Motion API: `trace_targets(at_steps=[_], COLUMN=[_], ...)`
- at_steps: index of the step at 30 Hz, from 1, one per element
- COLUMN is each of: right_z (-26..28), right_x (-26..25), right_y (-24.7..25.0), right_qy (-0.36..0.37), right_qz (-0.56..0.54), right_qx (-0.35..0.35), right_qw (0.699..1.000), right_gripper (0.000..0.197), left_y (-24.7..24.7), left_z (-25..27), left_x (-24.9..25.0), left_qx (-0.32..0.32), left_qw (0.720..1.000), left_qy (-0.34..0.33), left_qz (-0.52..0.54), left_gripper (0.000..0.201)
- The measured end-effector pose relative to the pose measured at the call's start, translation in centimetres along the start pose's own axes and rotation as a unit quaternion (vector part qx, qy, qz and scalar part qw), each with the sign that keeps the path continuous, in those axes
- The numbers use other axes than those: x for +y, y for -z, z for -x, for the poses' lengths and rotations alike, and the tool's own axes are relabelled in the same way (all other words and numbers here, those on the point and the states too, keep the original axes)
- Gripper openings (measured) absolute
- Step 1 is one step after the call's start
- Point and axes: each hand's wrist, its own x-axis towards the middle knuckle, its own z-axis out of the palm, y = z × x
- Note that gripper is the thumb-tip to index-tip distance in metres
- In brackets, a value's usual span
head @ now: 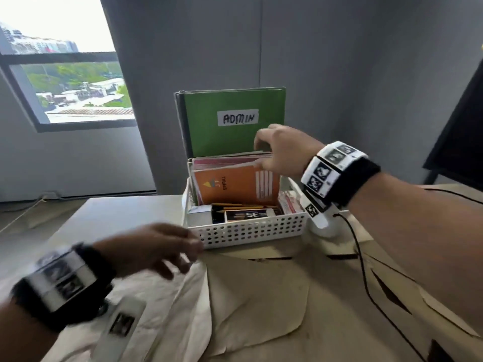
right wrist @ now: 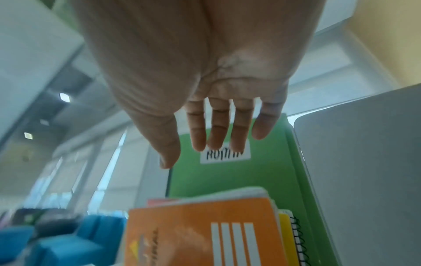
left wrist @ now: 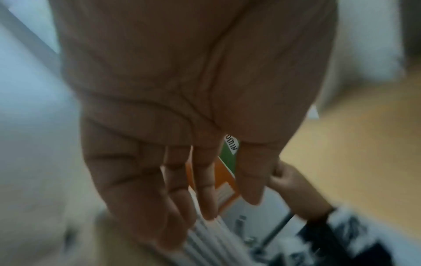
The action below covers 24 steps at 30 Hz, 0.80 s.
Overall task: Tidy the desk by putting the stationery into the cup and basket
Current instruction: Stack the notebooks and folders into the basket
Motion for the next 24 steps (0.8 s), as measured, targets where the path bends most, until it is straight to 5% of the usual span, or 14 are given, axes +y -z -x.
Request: trace_targets(at_steps=[2,6,10,14,16,21,24], right_z=[4.3,11.3,16.5,19.5,19.7,18.7,18.9], right_x=[1.2,6.1,12.9,17.4,17.8,16.5,16.1], right_y=[1.0,-0.4,-2.6,-4.5,-4.7,-4.6,-4.5], right_qy=[0.007,-0.066,-0.160,-0.218,-0.227,-0.237,-0.244], right_qz=[-0.046,-0.015,0.096,0.122,0.087,0.238,0.257], right_qx=[-0.027,-0.225,-0.303,-0.348,-0.360,-0.350,-0.300], right_qw=[0.999,0.972,0.935,0.903,0.901,0.874,0.886], right_gripper=[0.024,0.027,0.033,0.107,0.124,0.124,0.090], left_y=[-2.2,-5.2,-7.1,-7.3,-7.1,-7.0,-6.9], left_z=[1.6,1.3,-0.4,-1.5,-1.6,-2.0,-2.3], left_x=[-2.2,-5.5,-8.0,-9.2,-9.3,-9.7,-9.8], left_qx=[-0.076,-0.038,-0.042,-0.025,-0.031,-0.027,-0.025], left_qw=[0.989,0.955,0.875,0.831,0.820,0.820,0.823], left_qy=[-0.012,-0.042,-0.066,-0.081,-0.085,-0.101,-0.108], left_qz=[0.124,0.290,0.478,0.549,0.565,0.562,0.557], left_gripper=[0.054,0.066,0.082,0.085,0.081,0.082,0.085])
